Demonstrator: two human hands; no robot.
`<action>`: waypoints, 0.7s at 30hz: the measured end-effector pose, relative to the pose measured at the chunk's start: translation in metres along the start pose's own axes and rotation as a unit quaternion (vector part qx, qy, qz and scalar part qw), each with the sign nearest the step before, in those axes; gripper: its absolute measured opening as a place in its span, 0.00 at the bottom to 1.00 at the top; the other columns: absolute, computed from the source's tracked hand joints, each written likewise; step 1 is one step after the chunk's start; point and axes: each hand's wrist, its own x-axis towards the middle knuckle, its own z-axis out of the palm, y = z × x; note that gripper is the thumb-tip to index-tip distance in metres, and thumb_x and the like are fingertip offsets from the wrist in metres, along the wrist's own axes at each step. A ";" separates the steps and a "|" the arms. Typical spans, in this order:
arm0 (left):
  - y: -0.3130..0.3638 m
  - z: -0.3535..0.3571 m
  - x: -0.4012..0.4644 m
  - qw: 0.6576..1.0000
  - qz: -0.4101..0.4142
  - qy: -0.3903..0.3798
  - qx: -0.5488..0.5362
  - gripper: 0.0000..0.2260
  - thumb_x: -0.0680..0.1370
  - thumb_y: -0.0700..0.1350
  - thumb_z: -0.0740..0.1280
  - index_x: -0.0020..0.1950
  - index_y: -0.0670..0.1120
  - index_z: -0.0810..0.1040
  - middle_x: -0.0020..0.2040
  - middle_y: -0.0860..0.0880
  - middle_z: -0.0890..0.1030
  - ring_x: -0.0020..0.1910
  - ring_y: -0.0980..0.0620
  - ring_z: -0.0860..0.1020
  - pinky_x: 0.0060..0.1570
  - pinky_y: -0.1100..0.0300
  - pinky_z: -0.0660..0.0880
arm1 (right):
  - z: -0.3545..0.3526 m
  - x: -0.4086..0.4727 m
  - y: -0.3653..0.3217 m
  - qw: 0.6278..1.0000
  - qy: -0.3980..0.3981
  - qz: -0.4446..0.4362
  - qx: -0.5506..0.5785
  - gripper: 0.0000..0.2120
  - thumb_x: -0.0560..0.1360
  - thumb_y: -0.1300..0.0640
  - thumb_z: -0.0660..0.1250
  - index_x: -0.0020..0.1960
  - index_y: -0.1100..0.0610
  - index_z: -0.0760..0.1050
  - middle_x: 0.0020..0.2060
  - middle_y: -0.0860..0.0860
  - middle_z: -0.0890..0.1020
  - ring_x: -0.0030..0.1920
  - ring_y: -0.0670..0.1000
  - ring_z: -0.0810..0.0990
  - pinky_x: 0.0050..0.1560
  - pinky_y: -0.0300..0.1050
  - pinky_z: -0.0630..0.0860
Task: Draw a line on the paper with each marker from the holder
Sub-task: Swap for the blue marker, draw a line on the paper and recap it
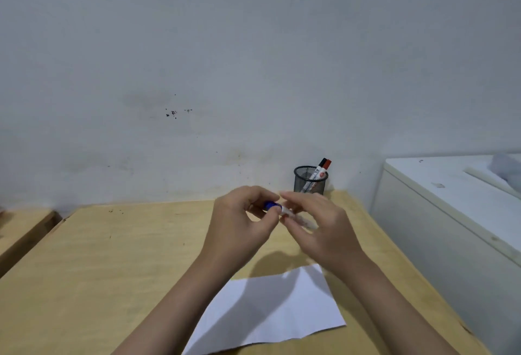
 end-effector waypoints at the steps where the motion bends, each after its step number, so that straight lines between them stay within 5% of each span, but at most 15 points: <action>1: -0.001 0.005 0.008 1.000 0.004 0.000 -0.006 0.08 0.70 0.40 0.72 0.47 0.48 0.82 0.35 0.54 0.82 0.35 0.59 0.80 0.39 0.73 0.73 | -0.003 0.005 0.007 1.000 0.008 0.006 0.000 0.21 0.70 0.62 0.72 0.61 0.53 0.75 0.43 0.49 0.84 0.44 0.46 0.82 0.46 0.43 0.79; 5: -0.025 0.036 0.051 1.000 -0.007 0.009 0.005 0.11 0.71 0.47 0.72 0.52 0.50 0.79 0.42 0.53 0.82 0.41 0.59 0.80 0.41 0.75 0.70 | -0.027 0.039 0.045 0.990 0.090 0.108 0.025 0.29 0.69 0.62 0.74 0.63 0.43 0.66 0.40 0.46 0.82 0.39 0.47 0.83 0.44 0.39 0.79; 11: -0.093 0.103 0.106 0.996 -0.042 -0.030 0.075 0.09 0.72 0.48 0.69 0.50 0.47 0.78 0.51 0.49 0.79 0.46 0.52 0.78 0.46 0.63 0.71 | -0.042 0.094 0.126 0.933 0.279 0.223 0.046 0.21 0.70 0.62 0.73 0.59 0.52 0.69 0.35 0.47 0.80 0.30 0.41 0.80 0.38 0.36 0.76; 15: -0.124 0.140 0.127 0.993 -0.055 -0.049 0.093 0.14 0.72 0.50 0.69 0.54 0.46 0.78 0.54 0.47 0.78 0.55 0.48 0.77 0.54 0.56 0.73 | -0.024 0.097 0.170 0.935 0.246 0.253 0.031 0.23 0.70 0.63 0.71 0.61 0.51 0.68 0.35 0.51 0.82 0.31 0.41 0.81 0.36 0.29 0.74; 21: -0.139 0.166 0.138 0.990 -0.074 -0.047 0.114 0.17 0.73 0.52 0.69 0.54 0.41 0.80 0.54 0.45 0.78 0.57 0.46 0.76 0.54 0.55 0.73 | 0.009 0.084 0.202 0.936 0.132 0.323 -0.040 0.20 0.67 0.63 0.73 0.55 0.55 0.71 0.32 0.51 0.79 0.32 0.44 0.78 0.29 0.28 0.69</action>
